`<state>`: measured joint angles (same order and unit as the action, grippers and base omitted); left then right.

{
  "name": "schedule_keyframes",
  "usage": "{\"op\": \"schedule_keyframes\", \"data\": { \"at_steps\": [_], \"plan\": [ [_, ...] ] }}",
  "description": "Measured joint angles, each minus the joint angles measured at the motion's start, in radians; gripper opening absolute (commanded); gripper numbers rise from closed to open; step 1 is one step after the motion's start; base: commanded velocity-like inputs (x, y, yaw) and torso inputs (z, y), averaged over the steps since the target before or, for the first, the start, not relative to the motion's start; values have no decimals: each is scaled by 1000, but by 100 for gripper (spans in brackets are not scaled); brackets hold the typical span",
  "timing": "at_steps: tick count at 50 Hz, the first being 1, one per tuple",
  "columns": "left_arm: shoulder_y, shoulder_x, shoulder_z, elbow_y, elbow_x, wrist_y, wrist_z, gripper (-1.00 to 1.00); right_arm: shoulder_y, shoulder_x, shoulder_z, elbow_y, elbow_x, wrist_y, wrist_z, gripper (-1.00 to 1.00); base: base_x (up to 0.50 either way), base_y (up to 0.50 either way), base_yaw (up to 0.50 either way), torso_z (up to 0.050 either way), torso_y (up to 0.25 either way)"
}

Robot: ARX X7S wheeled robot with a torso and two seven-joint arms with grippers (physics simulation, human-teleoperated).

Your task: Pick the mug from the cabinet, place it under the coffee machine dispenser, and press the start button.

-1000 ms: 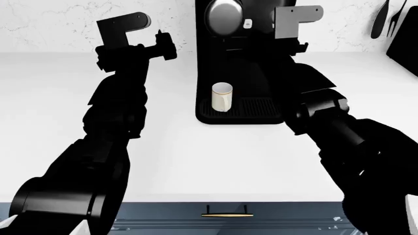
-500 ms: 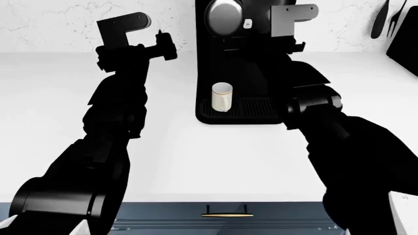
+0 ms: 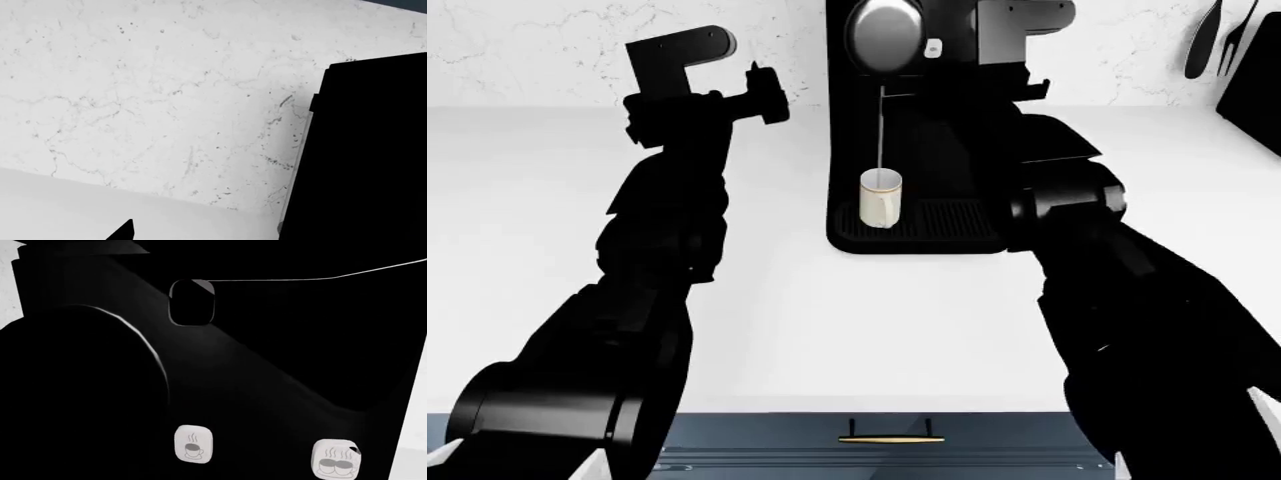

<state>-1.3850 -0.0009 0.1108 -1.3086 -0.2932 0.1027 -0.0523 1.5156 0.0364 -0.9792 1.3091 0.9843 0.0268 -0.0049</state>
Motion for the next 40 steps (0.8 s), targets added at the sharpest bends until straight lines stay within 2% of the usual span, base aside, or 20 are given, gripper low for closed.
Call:
{"op": "schedule_keyframes", "data": {
  "at_steps": [17, 31, 40],
  "plan": [
    [0, 0, -4, 0, 1, 0, 1, 100, -15, -21, 325, 0, -324, 46, -33, -100, 0, 0, 0, 1, 2],
    [-1, 0, -5, 0, 1, 0, 1, 100, -23, -28, 465, -2, -456, 55, -61, -100, 0, 0, 0, 0, 1],
    [-1, 0, -5, 0, 1, 0, -1, 100, -137, 50, 523, -303, -459, 202, -9, -100, 0, 0, 0, 0, 0]
  ]
}}
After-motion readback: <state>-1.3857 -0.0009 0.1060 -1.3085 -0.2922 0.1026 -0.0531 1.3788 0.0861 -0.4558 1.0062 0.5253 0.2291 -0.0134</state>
